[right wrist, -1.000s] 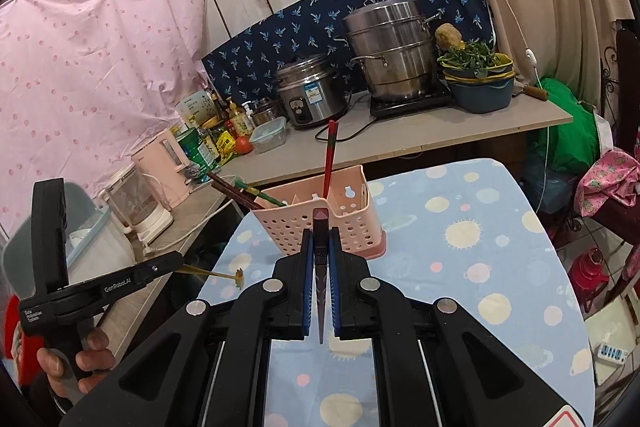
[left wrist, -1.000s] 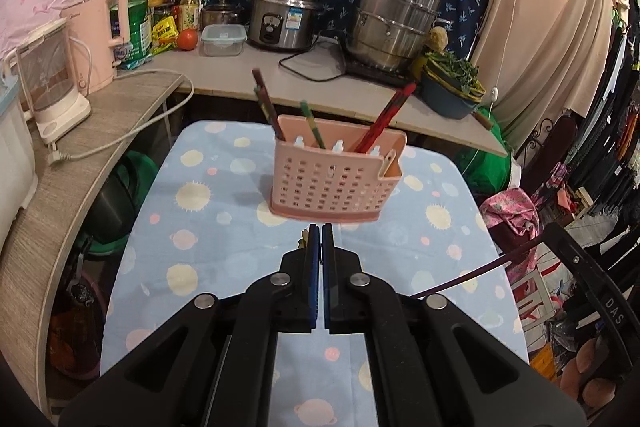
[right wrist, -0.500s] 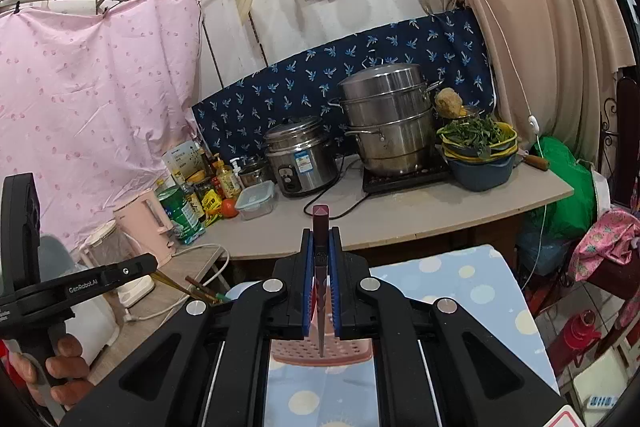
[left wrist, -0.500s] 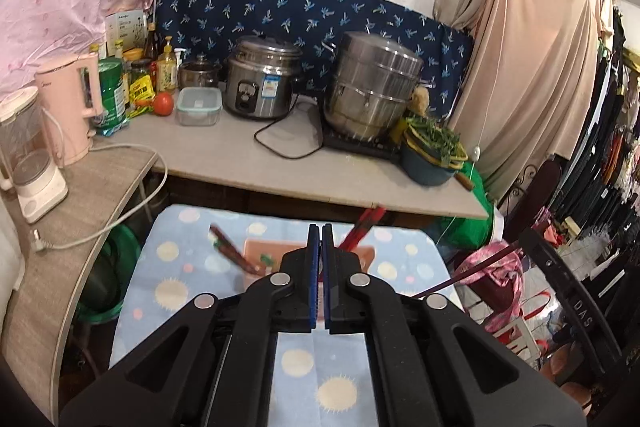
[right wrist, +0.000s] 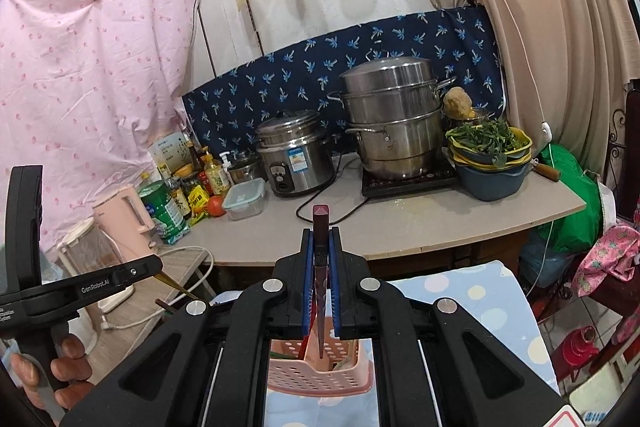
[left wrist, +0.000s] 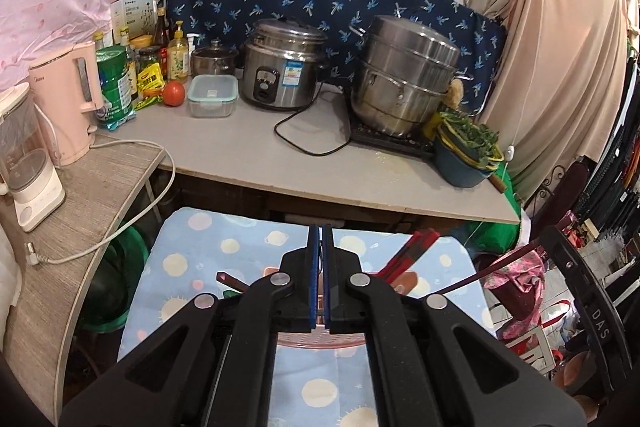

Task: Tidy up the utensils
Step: 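Open the left tool over the basket while the right tool releases the chopstick into it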

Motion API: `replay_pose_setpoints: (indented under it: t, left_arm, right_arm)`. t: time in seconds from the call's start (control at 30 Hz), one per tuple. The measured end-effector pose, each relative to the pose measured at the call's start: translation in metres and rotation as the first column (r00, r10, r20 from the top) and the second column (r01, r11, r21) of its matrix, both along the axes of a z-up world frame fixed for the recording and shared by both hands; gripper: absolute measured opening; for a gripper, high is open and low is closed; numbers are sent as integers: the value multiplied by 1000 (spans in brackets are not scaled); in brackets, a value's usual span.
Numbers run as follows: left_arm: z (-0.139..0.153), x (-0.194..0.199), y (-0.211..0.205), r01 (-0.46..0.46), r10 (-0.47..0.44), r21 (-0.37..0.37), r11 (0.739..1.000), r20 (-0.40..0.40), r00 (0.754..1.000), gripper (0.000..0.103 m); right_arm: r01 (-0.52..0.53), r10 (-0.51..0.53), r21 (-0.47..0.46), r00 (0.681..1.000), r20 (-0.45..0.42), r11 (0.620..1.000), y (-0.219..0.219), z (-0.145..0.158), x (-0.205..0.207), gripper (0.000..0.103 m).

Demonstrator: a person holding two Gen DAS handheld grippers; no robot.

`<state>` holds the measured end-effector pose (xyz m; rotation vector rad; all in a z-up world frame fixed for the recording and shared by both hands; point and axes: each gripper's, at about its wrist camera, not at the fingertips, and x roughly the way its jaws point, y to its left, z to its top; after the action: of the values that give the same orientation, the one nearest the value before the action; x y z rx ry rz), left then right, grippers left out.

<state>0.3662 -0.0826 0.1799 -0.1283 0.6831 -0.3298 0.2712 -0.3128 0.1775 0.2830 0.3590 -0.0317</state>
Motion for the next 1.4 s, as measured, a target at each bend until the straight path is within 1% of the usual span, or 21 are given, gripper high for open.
replay_pose_setpoints:
  t: [0.37, 0.53, 0.67, 0.77, 0.8, 0.83, 0.87, 0.9, 0.93, 1.1, 1.2, 1.27, 1.33, 1.4]
  left_arm:
    - [-42, 26, -2, -10, 12, 31, 999, -83, 996, 1]
    - [-53, 32, -5, -13, 16, 32, 999, -105, 994, 1]
    - [-60, 36, -4, -17, 18, 8, 1000, -128, 992, 2]
    - [-60, 34, -3, -36, 36, 4, 999, -115, 993, 2]
    - [-60, 34, -3, -36, 36, 4, 999, -113, 993, 5]
    - [-60, 34, -3, -38, 39, 6, 999, -115, 993, 13]
    - [-60, 33, -2, -43, 44, 8, 999, -114, 993, 19]
    - [-59, 32, -2, -52, 52, 10, 999, -107, 993, 31]
    - [-57, 31, 0, -64, 65, 14, 998, -95, 993, 37]
    - [-50, 25, 0, -73, 75, 31, 997, -70, 995, 37]
    - [-46, 18, -1, -79, 82, 56, 995, -51, 995, 38]
    - [-44, 11, 0, -87, 90, 73, 994, -37, 995, 42]
    - [-42, 2, 0, -92, 94, 91, 992, -19, 995, 46]
    - [-40, -5, 1, -96, 97, 108, 989, -5, 995, 47]
  right_arm:
    - [-12, 12, 5, 996, -86, 1000, 3, -38, 28, 7]
    - [-18, 19, 10, 994, -107, 1000, 2, -48, 32, 7]
    - [-21, 24, 20, 991, -129, 1000, 1, -56, 36, 7]
    - [-20, 24, 28, 989, -149, 999, 0, -61, 40, 9]
    - [-15, 19, 29, 989, -150, 999, -1, -62, 40, 11]
    - [-9, 13, 29, 989, -147, 1000, -2, -63, 39, 13]
    - [-6, 10, 32, 989, -146, 999, -3, -63, 39, 13]
    - [-5, 10, 38, 989, -145, 999, -5, -63, 38, 13]
    - [-5, 10, 41, 990, -143, 999, -5, -62, 38, 13]
    - [-6, 12, 40, 991, -135, 999, -7, -58, 33, 13]
    - [-12, 17, 38, 991, -133, 999, -4, -56, 26, 14]
    - [-17, 21, 28, 991, -134, 999, -1, -54, 21, 21]
    - [-21, 23, 19, 991, -132, 1000, 2, -53, 14, 24]
    - [-24, 26, 15, 991, -134, 1000, 5, -53, 6, 25]
